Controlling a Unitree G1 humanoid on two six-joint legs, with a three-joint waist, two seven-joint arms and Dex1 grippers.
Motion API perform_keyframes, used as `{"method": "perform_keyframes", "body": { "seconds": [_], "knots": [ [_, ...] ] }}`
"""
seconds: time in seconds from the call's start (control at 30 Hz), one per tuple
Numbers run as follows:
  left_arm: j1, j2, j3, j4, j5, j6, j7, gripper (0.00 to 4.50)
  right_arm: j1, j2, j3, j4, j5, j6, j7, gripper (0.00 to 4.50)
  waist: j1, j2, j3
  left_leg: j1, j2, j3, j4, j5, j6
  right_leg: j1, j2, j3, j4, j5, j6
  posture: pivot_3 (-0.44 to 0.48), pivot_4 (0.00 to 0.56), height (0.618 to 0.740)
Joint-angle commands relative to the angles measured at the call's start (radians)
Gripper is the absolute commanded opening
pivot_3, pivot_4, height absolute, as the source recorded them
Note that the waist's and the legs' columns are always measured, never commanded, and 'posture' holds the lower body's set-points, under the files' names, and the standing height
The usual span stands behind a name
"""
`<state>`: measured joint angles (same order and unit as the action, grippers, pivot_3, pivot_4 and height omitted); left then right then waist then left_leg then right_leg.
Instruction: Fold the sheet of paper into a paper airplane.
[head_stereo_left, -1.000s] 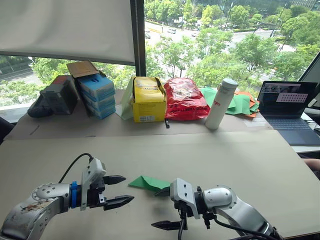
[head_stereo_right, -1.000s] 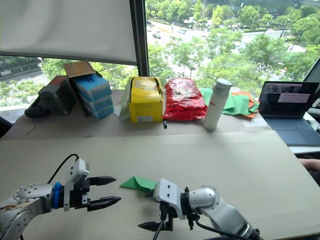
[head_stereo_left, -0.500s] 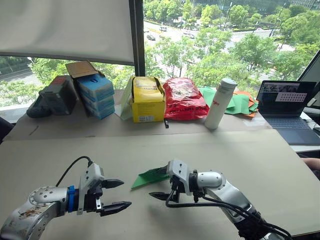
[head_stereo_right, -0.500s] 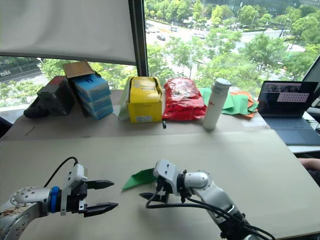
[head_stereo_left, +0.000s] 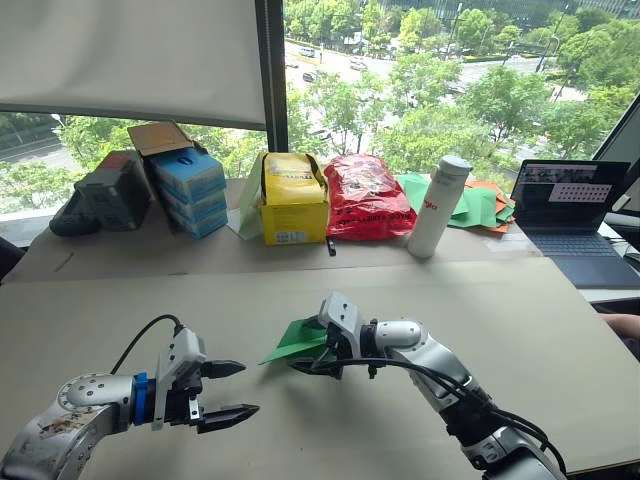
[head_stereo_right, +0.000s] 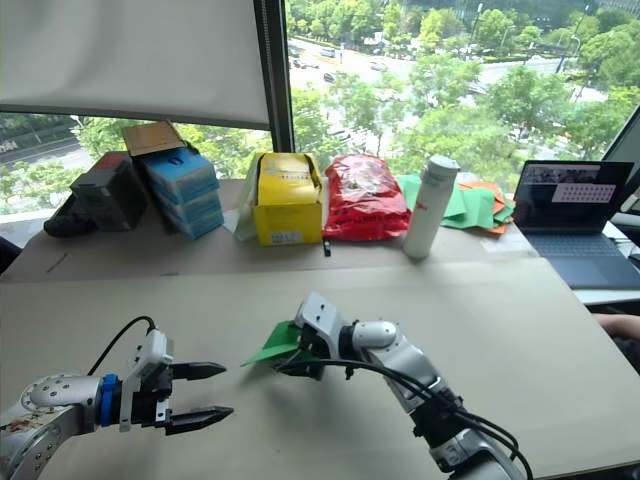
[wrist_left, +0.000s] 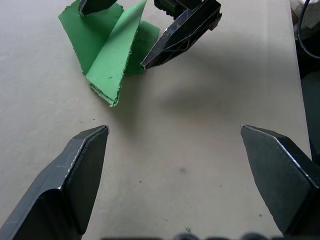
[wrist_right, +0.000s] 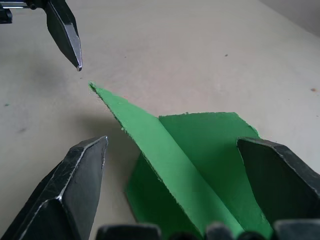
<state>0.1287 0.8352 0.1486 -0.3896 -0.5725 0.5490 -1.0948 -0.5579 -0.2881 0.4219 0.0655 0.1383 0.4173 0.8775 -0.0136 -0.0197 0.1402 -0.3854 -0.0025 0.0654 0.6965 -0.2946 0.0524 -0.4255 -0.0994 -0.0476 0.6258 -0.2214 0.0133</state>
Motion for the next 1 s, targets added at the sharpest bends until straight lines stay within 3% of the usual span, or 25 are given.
{"method": "perform_keyframes", "body": {
  "seconds": [0.03,0.43,0.73,1.0],
  "knots": [
    [-0.002,-0.002,-0.006,-0.019,0.000,-0.015,0.004,4.47,-0.055,0.001,-0.017,0.017,0.001,0.004,0.027,4.50,0.000,0.000,0.000,0.000,0.000,0.000,0.000,0.000,0.000,0.000,-0.002,0.000,0.000,0.000,0.000,0.000,0.150,0.740],
    [-0.010,-0.011,-0.022,-0.025,-0.004,-0.011,0.024,4.47,-0.121,0.025,-0.012,0.145,-0.049,-0.079,0.041,4.50,-0.002,0.000,0.000,0.000,0.000,0.000,-0.001,0.000,-0.001,-0.001,-0.005,-0.001,0.001,0.000,0.000,0.000,0.150,0.740],
    [0.003,-0.016,-0.042,-0.069,-0.008,0.009,0.061,4.47,-0.011,-0.066,-0.090,-0.167,0.028,-0.064,0.086,4.50,0.001,0.001,0.001,-0.001,0.000,0.000,-0.001,0.000,0.000,-0.001,-0.006,-0.001,0.000,0.000,0.000,0.000,0.150,0.740],
    [-0.042,0.002,-0.036,-0.090,-0.037,0.064,0.073,4.47,0.109,-0.188,-0.064,-0.313,-0.021,-0.161,0.120,4.50,0.002,0.001,0.001,0.000,0.000,0.000,-0.001,0.000,0.000,0.000,-0.006,-0.001,0.000,0.000,0.000,0.000,0.150,0.740]
  ]
}}
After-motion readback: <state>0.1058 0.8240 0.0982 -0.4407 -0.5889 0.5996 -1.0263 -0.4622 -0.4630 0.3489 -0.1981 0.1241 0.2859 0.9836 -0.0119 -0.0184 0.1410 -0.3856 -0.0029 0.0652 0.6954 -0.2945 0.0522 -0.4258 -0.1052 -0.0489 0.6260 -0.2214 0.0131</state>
